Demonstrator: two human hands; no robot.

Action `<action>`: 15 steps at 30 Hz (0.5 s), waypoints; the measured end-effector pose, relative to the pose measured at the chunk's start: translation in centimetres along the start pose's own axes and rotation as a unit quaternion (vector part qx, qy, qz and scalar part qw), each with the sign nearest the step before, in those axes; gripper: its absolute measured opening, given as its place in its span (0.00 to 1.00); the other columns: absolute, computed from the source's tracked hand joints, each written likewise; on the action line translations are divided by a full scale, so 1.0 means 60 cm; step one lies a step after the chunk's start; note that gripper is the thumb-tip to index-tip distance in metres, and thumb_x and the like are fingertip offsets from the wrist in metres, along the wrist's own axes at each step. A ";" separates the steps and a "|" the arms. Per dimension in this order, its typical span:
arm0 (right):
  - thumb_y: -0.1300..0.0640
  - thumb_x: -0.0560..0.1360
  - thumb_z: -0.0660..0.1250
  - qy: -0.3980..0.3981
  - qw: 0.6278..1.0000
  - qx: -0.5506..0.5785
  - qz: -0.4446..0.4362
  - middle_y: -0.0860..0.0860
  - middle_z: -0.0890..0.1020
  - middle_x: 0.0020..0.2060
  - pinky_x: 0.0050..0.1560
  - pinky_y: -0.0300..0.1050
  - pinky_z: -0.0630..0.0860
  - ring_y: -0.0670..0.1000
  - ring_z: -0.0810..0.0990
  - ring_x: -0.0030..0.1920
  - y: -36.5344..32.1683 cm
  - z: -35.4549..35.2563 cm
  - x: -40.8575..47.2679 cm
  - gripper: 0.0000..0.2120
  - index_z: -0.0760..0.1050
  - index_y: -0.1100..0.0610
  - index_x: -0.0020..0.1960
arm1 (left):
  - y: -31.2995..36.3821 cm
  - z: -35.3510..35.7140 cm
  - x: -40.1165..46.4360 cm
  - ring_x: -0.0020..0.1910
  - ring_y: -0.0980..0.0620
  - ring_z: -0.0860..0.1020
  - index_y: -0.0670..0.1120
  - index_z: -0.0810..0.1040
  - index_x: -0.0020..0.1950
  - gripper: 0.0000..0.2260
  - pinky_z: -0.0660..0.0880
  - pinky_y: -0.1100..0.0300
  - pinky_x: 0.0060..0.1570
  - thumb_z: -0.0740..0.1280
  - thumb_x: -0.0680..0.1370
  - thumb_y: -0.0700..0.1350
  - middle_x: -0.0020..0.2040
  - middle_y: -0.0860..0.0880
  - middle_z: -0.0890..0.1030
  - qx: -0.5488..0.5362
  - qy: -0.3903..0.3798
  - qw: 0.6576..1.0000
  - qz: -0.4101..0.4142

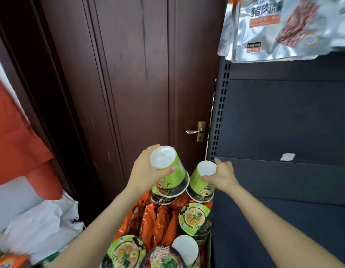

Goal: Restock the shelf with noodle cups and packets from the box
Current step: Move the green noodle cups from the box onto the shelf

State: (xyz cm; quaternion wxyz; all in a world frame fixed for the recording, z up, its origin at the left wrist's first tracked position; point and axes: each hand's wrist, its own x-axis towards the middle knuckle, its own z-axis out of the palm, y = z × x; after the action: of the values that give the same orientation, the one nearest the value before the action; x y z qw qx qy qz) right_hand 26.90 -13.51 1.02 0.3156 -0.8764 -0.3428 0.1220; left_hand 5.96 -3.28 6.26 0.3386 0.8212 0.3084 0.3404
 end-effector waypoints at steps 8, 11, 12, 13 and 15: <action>0.54 0.64 0.75 0.073 0.994 0.078 -0.019 0.54 0.65 0.57 0.57 0.45 0.70 0.54 0.66 0.61 0.002 -0.072 -0.147 0.31 0.66 0.56 0.62 | 0.024 -0.009 -0.078 0.67 0.51 0.65 0.48 0.60 0.75 0.38 0.60 0.66 0.55 0.75 0.68 0.46 0.68 0.50 0.67 0.016 -0.041 0.999 0.009; 0.53 0.65 0.74 0.136 0.983 0.124 0.005 0.53 0.70 0.55 0.50 0.45 0.70 0.54 0.71 0.58 0.016 -0.096 -0.203 0.26 0.66 0.55 0.58 | 0.046 -0.003 -0.107 0.64 0.50 0.67 0.49 0.69 0.65 0.29 0.62 0.66 0.52 0.76 0.67 0.44 0.58 0.55 0.70 0.013 -0.025 0.999 0.042; 0.53 0.65 0.74 0.161 0.977 0.136 0.012 0.53 0.71 0.56 0.51 0.46 0.70 0.54 0.71 0.58 0.022 -0.105 -0.220 0.27 0.66 0.56 0.59 | 0.054 0.002 -0.117 0.62 0.50 0.67 0.50 0.70 0.62 0.26 0.64 0.64 0.53 0.76 0.67 0.45 0.55 0.56 0.69 0.002 -0.015 0.999 0.041; 0.52 0.66 0.73 0.183 0.972 0.147 0.018 0.53 0.70 0.58 0.54 0.47 0.70 0.55 0.71 0.61 0.028 -0.116 -0.237 0.29 0.65 0.56 0.63 | 0.062 0.007 -0.127 0.61 0.49 0.68 0.51 0.71 0.59 0.25 0.66 0.61 0.55 0.77 0.66 0.47 0.52 0.56 0.68 -0.012 -0.007 0.999 0.034; 0.50 0.68 0.72 0.213 0.961 0.173 0.038 0.53 0.68 0.62 0.58 0.47 0.68 0.55 0.68 0.64 0.043 -0.141 -0.270 0.36 0.60 0.52 0.72 | 0.081 0.021 -0.143 0.59 0.48 0.69 0.49 0.70 0.60 0.28 0.68 0.57 0.54 0.78 0.65 0.51 0.54 0.52 0.68 -0.034 -0.002 0.999 0.011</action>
State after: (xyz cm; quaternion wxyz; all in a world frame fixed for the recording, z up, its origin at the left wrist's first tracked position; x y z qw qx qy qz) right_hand 19.96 -29.92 5.84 0.5230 -0.8267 -0.2074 0.0021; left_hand 3.31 -12.85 6.34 0.3636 0.8129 0.2871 0.3530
